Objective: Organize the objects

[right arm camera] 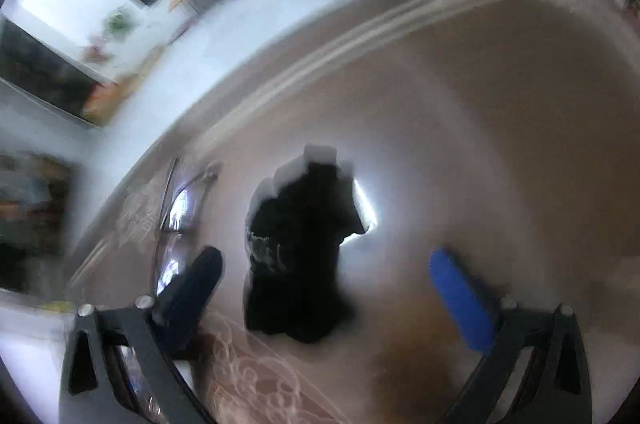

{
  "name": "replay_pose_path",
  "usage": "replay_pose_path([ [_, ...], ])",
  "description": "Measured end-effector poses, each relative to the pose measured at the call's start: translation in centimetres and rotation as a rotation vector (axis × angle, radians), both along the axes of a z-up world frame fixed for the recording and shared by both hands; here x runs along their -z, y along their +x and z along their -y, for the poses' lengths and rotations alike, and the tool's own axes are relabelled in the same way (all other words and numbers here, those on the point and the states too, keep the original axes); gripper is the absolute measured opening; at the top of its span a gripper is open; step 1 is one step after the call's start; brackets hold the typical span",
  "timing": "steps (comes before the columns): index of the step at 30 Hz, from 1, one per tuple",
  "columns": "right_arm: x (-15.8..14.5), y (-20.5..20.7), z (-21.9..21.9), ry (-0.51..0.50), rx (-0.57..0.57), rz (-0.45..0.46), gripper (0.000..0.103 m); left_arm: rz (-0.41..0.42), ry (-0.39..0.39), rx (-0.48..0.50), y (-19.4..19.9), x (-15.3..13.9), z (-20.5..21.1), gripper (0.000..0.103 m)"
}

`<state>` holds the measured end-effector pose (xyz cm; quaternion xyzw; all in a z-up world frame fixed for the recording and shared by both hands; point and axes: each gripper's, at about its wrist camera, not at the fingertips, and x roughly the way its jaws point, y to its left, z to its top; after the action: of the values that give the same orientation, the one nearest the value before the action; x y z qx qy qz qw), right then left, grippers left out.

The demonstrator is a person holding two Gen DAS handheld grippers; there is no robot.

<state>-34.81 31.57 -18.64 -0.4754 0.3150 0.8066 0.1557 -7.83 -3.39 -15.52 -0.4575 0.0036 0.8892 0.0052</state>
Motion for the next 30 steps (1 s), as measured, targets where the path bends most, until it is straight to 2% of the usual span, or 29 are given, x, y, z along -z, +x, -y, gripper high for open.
replay_pose_path([
  [3, 1.6, -6.2, 4.0, -0.108, -0.101, 0.016, 0.102, 0.0, -0.001, 0.001, -0.1, 0.1, 0.0, 0.103],
  [4, 1.6, -7.4, 5.6, -0.025, -0.118, 0.043, 0.103, 0.0, 0.0, 0.001, -0.1, 0.1, 0.0, 0.103],
  [7, 2.6, -10.1, 12.3, 0.203, -0.369, 0.142, 0.102, 0.001, 0.002, 0.0, -0.1, 0.2, -0.1, 0.103],
  [9, 3.3, -9.5, 16.4, 0.323, -0.54, 0.161, 0.101, 0.0, 0.003, 0.0, -0.1, 0.2, -0.1, 0.103],
  [10, 3.3, -8.7, 17.7, 0.306, -0.602, 0.136, 0.1, 0.0, 0.003, 0.0, -0.1, 0.2, -0.1, 0.103],
  [12, 3.3, -6.6, 20.0, 0.286, -0.697, 0.142, 0.1, 0.0, 0.004, 0.0, -0.1, 0.2, -0.1, 0.103],
  [15, 3.6, -3.0, 22.4, 0.275, -0.781, 0.161, 0.099, 0.0, 0.005, 0.001, -0.1, 0.2, 0.0, 0.103],
  [19, 3.6, 2.4, 22.6, 0.24, -0.736, 0.207, 0.099, 0.0, 0.005, 0.005, -0.1, 0.2, -0.1, 0.103],
  [20, 3.2, 3.2, 22.2, 0.231, -0.725, 0.207, 0.091, 0.0, 0.005, 0.005, -0.2, 0.2, -0.2, 0.103],
  [22, 1.2, 3.4, 20.3, 0.215, -0.657, 0.102, 0.082, 0.0, 0.005, 0.005, -0.2, 0.2, -0.2, 0.103],
  [25, -2.5, 0.2, 14.6, 0.26, -0.43, -0.037, 0.086, 0.0, 0.005, 0.005, -0.1, 0.2, -0.1, 0.103],
  [26, -3.0, -1.2, 12.8, 0.27, -0.369, -0.057, 0.097, 0.0, 0.005, 0.005, -0.1, 0.2, -0.1, 0.103],
  [27, -3.0, -4.1, 10.7, 0.268, -0.312, -0.041, 0.103, 0.0, 0.005, 0.005, -0.1, 0.2, -0.1, 0.103],
  [28, -3.4, -6.3, 9.3, 0.258, -0.291, -0.014, 0.103, 0.0, 0.005, 0.005, -0.1, 0.2, -0.1, 0.103],
  [30, -2.1, -11.0, 7.5, 0.257, -0.235, 0.05, 0.103, 0.0, 0.005, 0.005, -0.1, 0.2, -0.1, 0.103],
])
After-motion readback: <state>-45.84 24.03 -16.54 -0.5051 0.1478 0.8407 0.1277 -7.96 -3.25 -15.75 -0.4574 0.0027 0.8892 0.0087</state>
